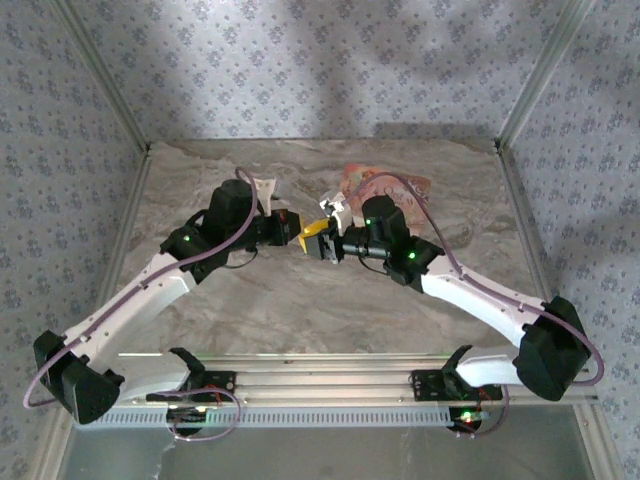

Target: Unlock the padlock with the key

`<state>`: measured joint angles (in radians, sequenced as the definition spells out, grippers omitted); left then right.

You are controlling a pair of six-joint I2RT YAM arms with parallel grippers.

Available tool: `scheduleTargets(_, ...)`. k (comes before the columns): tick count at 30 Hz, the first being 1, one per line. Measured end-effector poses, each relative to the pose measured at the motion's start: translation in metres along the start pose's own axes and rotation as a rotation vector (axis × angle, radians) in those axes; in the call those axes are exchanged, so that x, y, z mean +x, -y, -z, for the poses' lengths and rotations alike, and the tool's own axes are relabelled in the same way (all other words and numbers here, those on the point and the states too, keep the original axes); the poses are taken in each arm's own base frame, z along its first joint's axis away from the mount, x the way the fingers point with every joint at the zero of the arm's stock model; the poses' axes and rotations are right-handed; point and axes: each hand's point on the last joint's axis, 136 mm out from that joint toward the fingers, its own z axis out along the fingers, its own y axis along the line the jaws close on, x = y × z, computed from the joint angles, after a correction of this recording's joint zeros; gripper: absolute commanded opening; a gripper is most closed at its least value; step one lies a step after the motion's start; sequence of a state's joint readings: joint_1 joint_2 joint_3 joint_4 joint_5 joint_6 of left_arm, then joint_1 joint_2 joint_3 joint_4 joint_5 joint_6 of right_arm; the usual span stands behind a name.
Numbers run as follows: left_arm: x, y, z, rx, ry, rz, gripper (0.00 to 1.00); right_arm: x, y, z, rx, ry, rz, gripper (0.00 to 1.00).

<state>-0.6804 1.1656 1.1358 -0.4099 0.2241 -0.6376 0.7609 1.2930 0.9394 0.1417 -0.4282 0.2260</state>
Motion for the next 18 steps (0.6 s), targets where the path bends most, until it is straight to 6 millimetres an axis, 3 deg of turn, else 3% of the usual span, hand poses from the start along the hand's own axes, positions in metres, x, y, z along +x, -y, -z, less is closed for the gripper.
scheduleTargets(6, 0.004, 0.000, 0.000, 0.003, -0.018, 0.003, 0.00, 0.002, 0.008, -0.001, 0.052, -0.005, 0.023, 0.27)
scheduleTargets(11, 0.005, 0.001, 0.000, 0.010, -0.024, 0.003, 0.00, 0.005, 0.012, -0.001, 0.074, -0.017, 0.060, 0.01)
scheduleTargets(18, 0.005, 0.001, 0.003, 0.009, -0.022, 0.004, 0.00, 0.012, 0.011, 0.001, 0.073, -0.047, 0.109, 0.00)
